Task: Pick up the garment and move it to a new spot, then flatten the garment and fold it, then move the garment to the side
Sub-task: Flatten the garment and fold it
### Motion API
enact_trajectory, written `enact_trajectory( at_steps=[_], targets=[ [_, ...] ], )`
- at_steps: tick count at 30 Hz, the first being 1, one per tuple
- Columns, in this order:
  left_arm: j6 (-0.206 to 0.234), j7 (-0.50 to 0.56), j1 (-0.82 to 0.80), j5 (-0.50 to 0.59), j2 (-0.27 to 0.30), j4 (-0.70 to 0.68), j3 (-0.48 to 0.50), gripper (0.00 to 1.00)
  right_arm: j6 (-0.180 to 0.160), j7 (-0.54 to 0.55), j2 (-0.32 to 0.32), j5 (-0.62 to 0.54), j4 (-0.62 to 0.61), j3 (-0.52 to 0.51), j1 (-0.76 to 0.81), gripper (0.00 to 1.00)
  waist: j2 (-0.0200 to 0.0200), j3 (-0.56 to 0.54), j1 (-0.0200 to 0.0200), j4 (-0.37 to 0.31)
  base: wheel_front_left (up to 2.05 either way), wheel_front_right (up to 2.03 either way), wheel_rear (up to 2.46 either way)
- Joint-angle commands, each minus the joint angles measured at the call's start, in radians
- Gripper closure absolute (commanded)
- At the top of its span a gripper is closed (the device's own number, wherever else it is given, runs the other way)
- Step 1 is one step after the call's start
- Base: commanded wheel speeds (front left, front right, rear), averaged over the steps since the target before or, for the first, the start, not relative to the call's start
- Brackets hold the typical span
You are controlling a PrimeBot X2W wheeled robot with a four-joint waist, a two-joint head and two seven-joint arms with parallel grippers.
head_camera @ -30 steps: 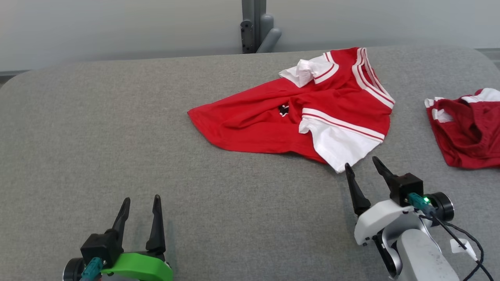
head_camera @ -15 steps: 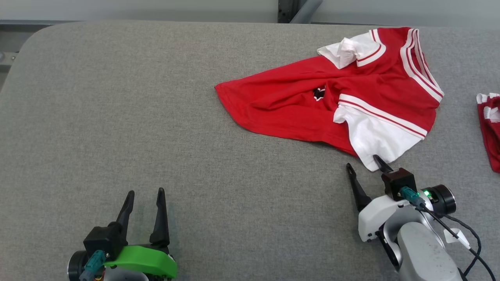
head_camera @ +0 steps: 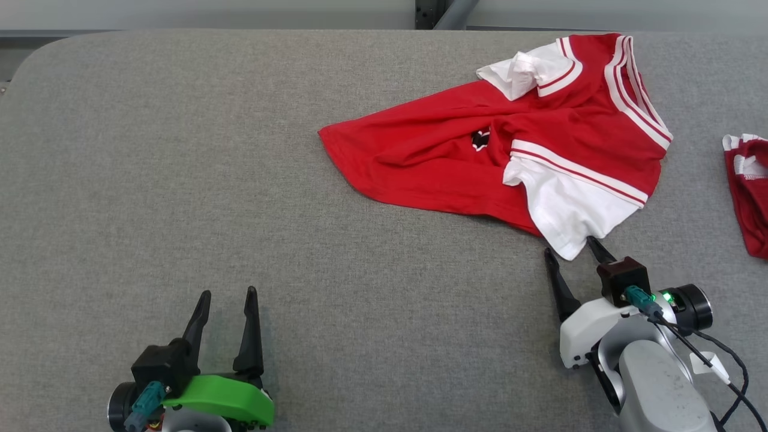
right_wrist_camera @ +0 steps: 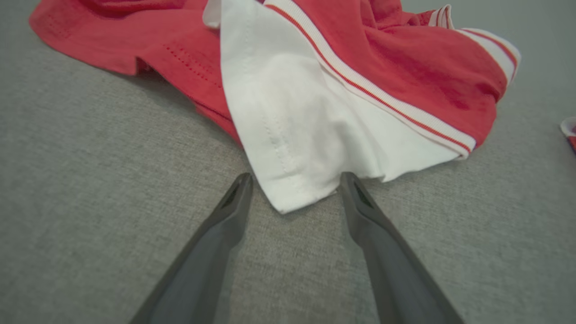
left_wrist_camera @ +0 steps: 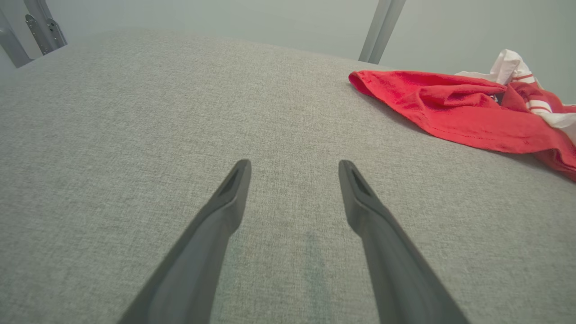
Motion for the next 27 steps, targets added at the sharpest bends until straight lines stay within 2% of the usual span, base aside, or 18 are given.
enact_trajectory(
  at_steps=[1,3,4,6,7,16,27],
  targets=[
    [-0.003,-0.003,-0.015,0.007,0.003,0.002,0.007,0.0,-0.001,-0.003,0.002,-0.01,0.005,-0.007,-0.015,0.0,0.0097,0.003,0.0,0.003,0.0,0.0,0.0],
    [-0.005,-0.003,-0.015,0.007,0.003,0.005,0.009,0.0,-0.001,-0.003,0.003,-0.016,0.011,-0.008,-0.021,0.0,0.0097,0.003,0.0,0.007,0.0,0.0,0.0],
    [-0.005,-0.003,-0.015,0.007,0.003,0.006,0.011,0.0,-0.001,-0.003,0.003,-0.018,0.015,-0.011,-0.023,0.1,0.0097,0.003,0.0,0.01,0.0,0.0,0.0],
    [-0.007,-0.003,-0.015,0.006,0.003,0.01,0.013,0.0,-0.001,-0.003,0.003,-0.019,0.029,-0.016,-0.026,0.79,0.0097,0.002,0.0,0.014,0.0,0.0,0.0],
    [-0.008,-0.003,-0.015,0.007,0.003,0.01,0.014,0.0,-0.001,-0.003,0.003,-0.019,0.034,-0.018,-0.029,1.0,0.0097,0.0,0.0,0.016,0.0,0.0,0.0],
    [-0.014,-0.003,0.019,0.015,0.003,0.014,0.03,0.0,-0.001,-0.003,0.007,0.013,0.022,-0.035,0.007,1.0,0.0097,-0.051,0.0,-0.001,0.0,0.0,0.0],
    [-0.022,-0.003,0.099,-0.004,0.003,0.025,0.024,0.0,-0.001,-0.003,-0.017,0.06,-0.108,-0.018,0.186,1.0,0.0097,-0.217,0.0,-0.124,0.0,0.0,0.0]
  ],
)
